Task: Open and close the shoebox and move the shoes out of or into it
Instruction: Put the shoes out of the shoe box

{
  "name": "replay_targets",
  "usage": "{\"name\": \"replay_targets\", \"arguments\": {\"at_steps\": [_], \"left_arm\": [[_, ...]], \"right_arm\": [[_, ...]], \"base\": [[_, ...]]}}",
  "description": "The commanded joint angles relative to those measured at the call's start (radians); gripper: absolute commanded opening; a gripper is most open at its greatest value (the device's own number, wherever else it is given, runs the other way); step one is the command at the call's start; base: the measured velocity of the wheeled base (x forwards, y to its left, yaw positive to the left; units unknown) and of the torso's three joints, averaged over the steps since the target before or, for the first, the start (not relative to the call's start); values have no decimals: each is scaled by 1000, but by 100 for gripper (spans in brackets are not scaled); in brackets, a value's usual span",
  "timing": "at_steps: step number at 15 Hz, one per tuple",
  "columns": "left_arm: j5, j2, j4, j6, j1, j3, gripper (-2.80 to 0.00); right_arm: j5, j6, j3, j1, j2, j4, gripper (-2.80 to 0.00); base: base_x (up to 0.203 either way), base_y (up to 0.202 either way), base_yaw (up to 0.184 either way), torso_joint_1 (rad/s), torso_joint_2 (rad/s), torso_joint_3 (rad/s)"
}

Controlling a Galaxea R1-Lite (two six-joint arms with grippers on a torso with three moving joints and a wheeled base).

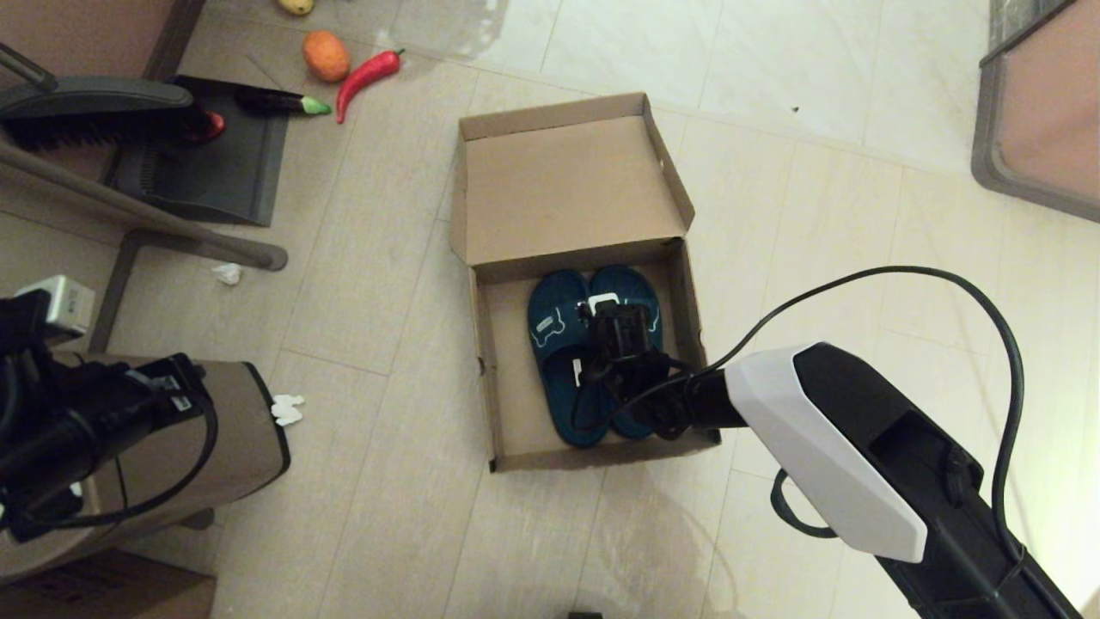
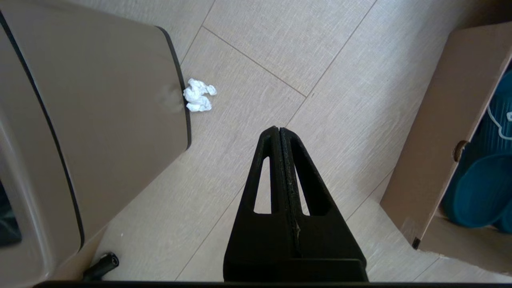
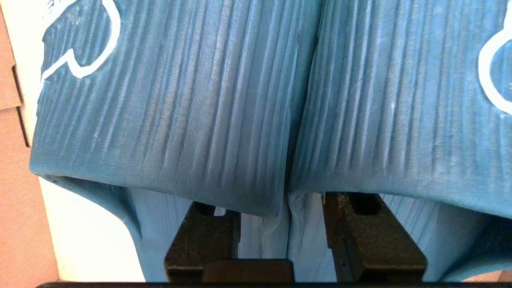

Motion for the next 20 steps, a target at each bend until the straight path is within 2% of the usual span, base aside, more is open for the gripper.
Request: {"name": "replay_targets", "arguments": {"at_steps": [1,3,6,15,18,20], "left_arm": [[2,-14,-4,-2,0,14,-280],[3,-25,-2,-2,0,17,-280],[3,-32,-2,1,0,25,-280],[3,-137,38,2,0,119,-280],[1,-133,37,2,0,116,-280],[0,-133,36,-1,0,120,-280]], "right_arm": [[-4,-1,1,3,11,-2,-280],[-41,-6,2,3,11,-7,-280],[-40,-3,6,6,-35,-30,-280],[-47,26,128,118,-275,-9,-280],[-64,30,164,112,-386,4,-280],[-65,32,233,81,-484,13,-280]], "base": [[0,0,0,0,0,0],[0,0,0,0,0,0],[0,0,0,0,0,0],[0,0,0,0,0,0],[0,0,0,0,0,0],[0,0,0,0,0,0]]}}
